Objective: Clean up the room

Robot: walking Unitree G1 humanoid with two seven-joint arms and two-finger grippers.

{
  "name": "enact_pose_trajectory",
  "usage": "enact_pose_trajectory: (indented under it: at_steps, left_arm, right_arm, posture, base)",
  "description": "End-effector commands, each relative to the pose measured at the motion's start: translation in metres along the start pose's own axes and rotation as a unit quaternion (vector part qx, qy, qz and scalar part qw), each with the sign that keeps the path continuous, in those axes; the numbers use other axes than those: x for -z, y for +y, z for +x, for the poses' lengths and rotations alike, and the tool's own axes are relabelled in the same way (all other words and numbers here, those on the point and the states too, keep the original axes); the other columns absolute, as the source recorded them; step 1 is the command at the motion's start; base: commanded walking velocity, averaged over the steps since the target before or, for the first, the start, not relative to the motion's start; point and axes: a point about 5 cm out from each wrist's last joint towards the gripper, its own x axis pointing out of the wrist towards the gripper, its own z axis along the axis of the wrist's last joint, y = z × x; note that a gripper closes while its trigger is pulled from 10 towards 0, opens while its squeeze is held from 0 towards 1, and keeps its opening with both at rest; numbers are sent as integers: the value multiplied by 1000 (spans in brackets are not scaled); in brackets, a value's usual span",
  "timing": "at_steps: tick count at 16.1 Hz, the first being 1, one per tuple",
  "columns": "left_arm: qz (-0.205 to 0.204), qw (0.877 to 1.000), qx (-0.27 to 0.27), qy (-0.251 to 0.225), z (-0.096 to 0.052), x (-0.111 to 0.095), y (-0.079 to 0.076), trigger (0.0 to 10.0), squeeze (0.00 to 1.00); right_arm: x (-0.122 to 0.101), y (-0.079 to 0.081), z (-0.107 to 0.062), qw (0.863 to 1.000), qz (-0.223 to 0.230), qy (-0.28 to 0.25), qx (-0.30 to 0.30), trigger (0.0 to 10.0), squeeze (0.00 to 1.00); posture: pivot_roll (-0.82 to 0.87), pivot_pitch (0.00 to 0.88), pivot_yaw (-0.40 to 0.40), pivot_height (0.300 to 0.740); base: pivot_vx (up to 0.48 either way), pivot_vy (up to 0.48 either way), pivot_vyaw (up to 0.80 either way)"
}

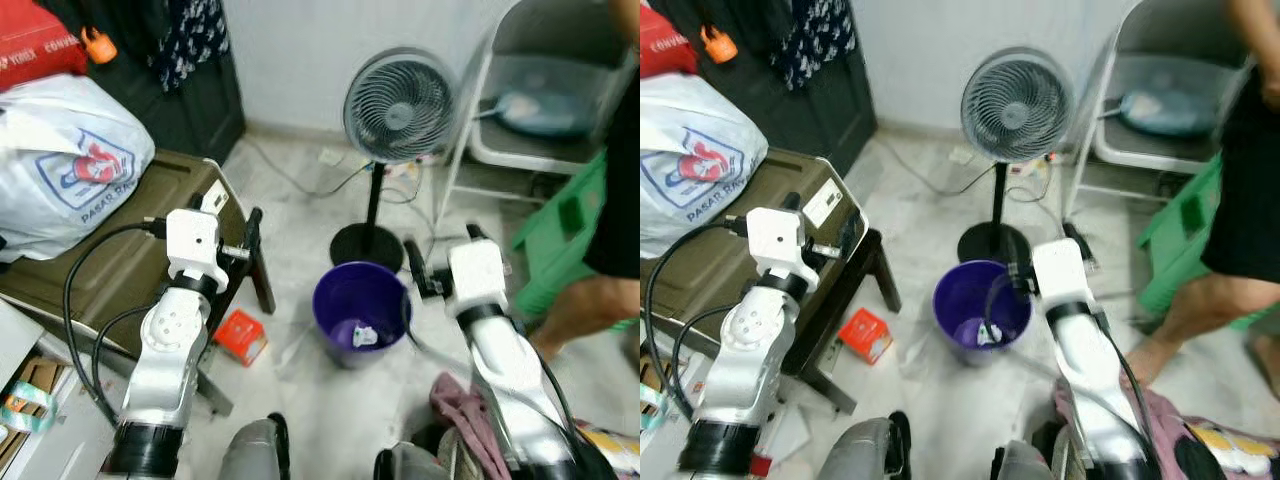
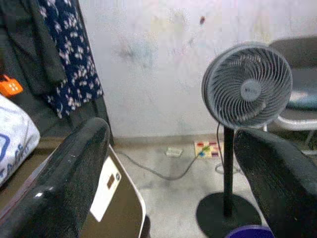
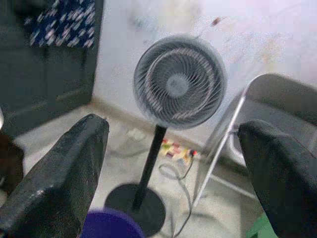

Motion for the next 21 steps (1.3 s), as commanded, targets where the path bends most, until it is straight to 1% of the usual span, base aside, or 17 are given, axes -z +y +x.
enact_pose_trajectory:
  at_steps: [1, 2, 4, 8, 9, 10, 11, 14, 16, 18, 19, 21]
  left_arm:
    - [1, 1000, -8, -10, 4, -1, 4, 10000, 0]
    - [0, 1000, -7, -11, 4, -2, 4, 10000, 0]
    - [-6, 999, 2, -32, 10, -4, 2, 10000, 0]
    - [-1, 999, -7, -38, 12, -2, 9, 10000, 0]
    - [-1, 999, -9, -38, 12, 0, 11, 10000, 0]
    - [-2, 999, -9, -35, 12, 1, 11, 10000, 0]
    - [-3, 1000, -9, -30, 12, 2, 11, 10000, 0]
    - [4, 1000, -19, -24, 10, 6, 12, 10000, 0]
    - [3, 999, -27, -25, 8, 7, 15, 10000, 0]
    - [0, 999, -17, -33, 7, 5, 12, 10000, 0]
    - [0, 999, -4, -39, 6, 4, 9, 10000, 0]
    - [-1, 999, -6, -38, 6, 4, 9, 10000, 0]
  right_arm:
    - [3, -7, 5, 999, 7, 4, 31, 10000, 1000]
    - [3, -8, 6, 999, 8, 4, 35, 10000, 1000]
    - [0, -11, 21, 999, 14, -1, 53, 10000, 1000]
    - [-5, -6, 31, 999, 9, -15, 42, 10000, 1000]
    - [-6, -5, 33, 999, 10, -18, 44, 10000, 922]
    - [-6, -3, 34, 999, 13, -19, 42, 10000, 361]
    - [-7, 0, 34, 999, 17, -19, 37, 10000, 0]
    - [-9, 8, 37, 999, 20, -24, 26, 10000, 0]
    - [-10, 9, 37, 999, 18, -28, 23, 10000, 0]
    - [-12, 10, 40, 999, 18, -28, 18, 10000, 0]
    - [-13, 11, 41, 999, 17, -30, 12, 10000, 0]
    - [-12, 10, 42, 999, 17, -30, 13, 10000, 0]
  posture:
    - [-22, 0, 52, 740]
    - [-22, 0, 52, 740]
    - [-19, 0, 45, 740]
    - [-18, 0, 47, 740]
    - [-18, 0, 54, 740]
    - [-17, 0, 55, 740]
    - [-16, 0, 57, 740]
    - [-5, 0, 53, 740]
    - [3, 0, 41, 740]
    - [2, 0, 31, 740]
    - [2, 0, 31, 740]
    - [1, 0, 36, 740]
  base:
    - [0, 0, 0]
    - [0, 0, 0]
    - [0, 0, 0]
    - [60, 0, 0]
    - [0, 0, 0]
    - [0, 0, 0]
    - [0, 0, 0]
    - [0, 0, 0]
    - [0, 0, 0]
    - [0, 0, 0]
    - [0, 0, 0]
    - [306, 0, 0]
